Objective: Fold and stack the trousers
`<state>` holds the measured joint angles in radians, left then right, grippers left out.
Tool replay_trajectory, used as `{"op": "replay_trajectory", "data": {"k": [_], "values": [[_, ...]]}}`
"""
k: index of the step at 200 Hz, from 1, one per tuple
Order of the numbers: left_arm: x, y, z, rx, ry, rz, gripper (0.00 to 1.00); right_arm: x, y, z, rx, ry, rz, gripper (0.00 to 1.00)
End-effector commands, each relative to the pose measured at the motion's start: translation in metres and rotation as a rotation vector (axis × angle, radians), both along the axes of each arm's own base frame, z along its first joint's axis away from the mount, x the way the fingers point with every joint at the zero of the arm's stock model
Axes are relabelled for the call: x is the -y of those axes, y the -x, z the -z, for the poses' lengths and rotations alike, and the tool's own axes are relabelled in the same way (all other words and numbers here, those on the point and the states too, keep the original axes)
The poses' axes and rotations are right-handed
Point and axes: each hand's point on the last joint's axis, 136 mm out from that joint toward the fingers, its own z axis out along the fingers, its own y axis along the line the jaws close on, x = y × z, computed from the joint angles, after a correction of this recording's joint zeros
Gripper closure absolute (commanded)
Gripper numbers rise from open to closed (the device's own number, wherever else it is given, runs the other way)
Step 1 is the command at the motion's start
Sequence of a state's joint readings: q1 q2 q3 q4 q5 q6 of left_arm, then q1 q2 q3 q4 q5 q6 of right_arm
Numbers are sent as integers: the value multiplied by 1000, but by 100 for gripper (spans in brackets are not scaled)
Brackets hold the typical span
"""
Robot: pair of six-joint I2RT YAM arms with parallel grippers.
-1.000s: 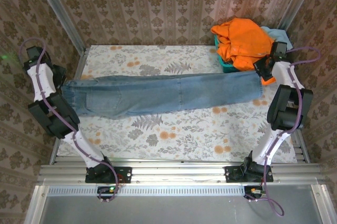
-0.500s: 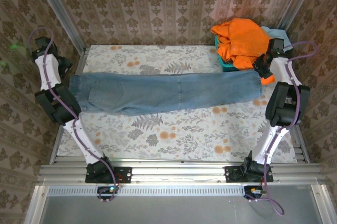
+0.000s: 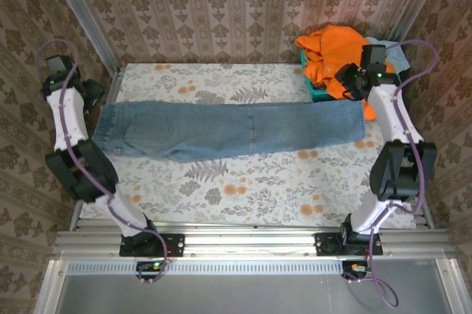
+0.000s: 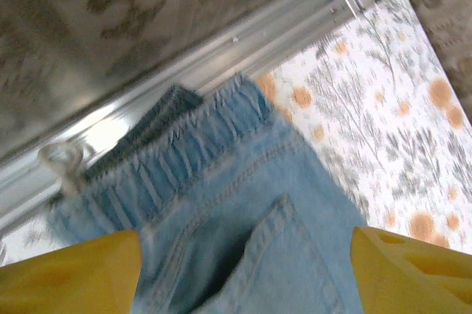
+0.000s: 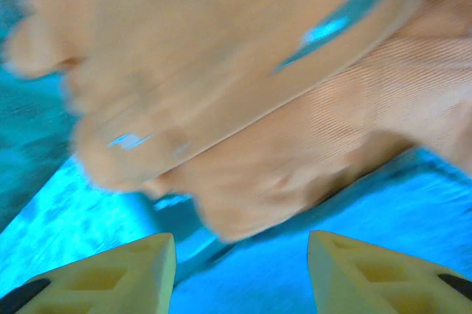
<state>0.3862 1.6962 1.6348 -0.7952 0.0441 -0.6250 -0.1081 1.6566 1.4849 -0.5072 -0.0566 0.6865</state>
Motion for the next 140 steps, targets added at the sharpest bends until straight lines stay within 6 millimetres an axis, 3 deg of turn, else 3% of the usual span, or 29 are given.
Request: {"op": "replay_trajectory", "data": {"k": [1,19,36,71,99,118,140], "values": [[22,27,18,24,44,4,26,-35,24,28,-32,-33,-47,46],[40,53,47,11,74,6,26,-59,46,55,-64,-47,-98,40],[51,71,73,-6,108,7,26,-63,66,74,-87,-69,-116,31],[63,91,107,-40,141,18,26,-44,116,101,-156,-91,-91,21],[62,93,128,-59,159,-2,26,-19,152,130,-234,-89,-34,20],[61,91,144,-82,173,-22,26,-11,159,143,-242,-179,-12,21],[61,85,158,-90,189,-21,28,-10,148,147,-231,-212,-14,21]]}}
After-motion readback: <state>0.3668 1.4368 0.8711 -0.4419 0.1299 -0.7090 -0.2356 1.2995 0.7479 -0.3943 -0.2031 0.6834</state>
